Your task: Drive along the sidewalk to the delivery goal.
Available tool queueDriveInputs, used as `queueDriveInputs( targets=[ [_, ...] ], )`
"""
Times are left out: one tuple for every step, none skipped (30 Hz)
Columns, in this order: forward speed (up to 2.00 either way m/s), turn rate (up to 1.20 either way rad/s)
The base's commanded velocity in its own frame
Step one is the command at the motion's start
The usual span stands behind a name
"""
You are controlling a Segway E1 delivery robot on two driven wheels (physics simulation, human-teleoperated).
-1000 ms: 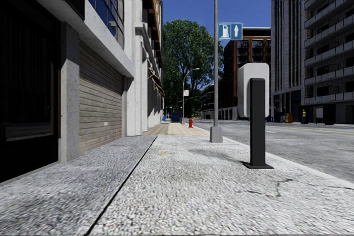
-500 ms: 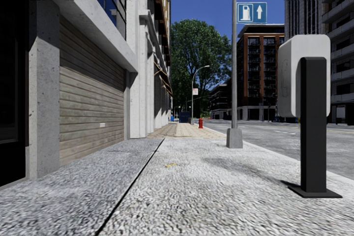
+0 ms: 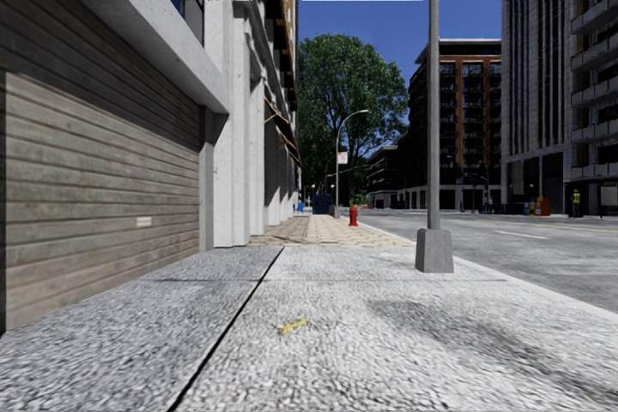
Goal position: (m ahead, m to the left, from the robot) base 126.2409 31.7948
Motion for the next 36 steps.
queueDriveInputs(
  targets=[
    [2.0, 0.0],
    [2.0, 0.0],
    [2.0, 0.0],
    [2.0, 0.0],
    [2.0, 0.0],
    [2.0, 0.0],
    [2.0, 0.0],
    [2.0, 0.0],
    [2.0, 0.0],
    [2.0, 0.0],
    [2.0, 0.0],
    [2.0, 0.0],
    [2.0, 0.0],
    [2.0, 0.0],
    [2.0, 0.0],
    [2.0, 0.0],
    [2.0, 0.0],
    [2.0, 0.0],
    [2.0, 0.0],
    [2.0, 0.0],
    [2.0, 0.0],
    [2.0, 0.0],
    [2.0, 0.0],
    [2.0, 0.0],
    [2.0, 0.0],
    [2.0, 0.0],
    [2.0, 0.0],
    [2.0, 0.0],
    [2.0, 0.0],
    [2.0, 0.0],
    [2.0, 0.0],
    [2.0, 0.0],
    [2.0, 0.0],
    [2.0, 0.0],
    [2.0, 0.0],
    [2.0, 0.0]
  ],
)
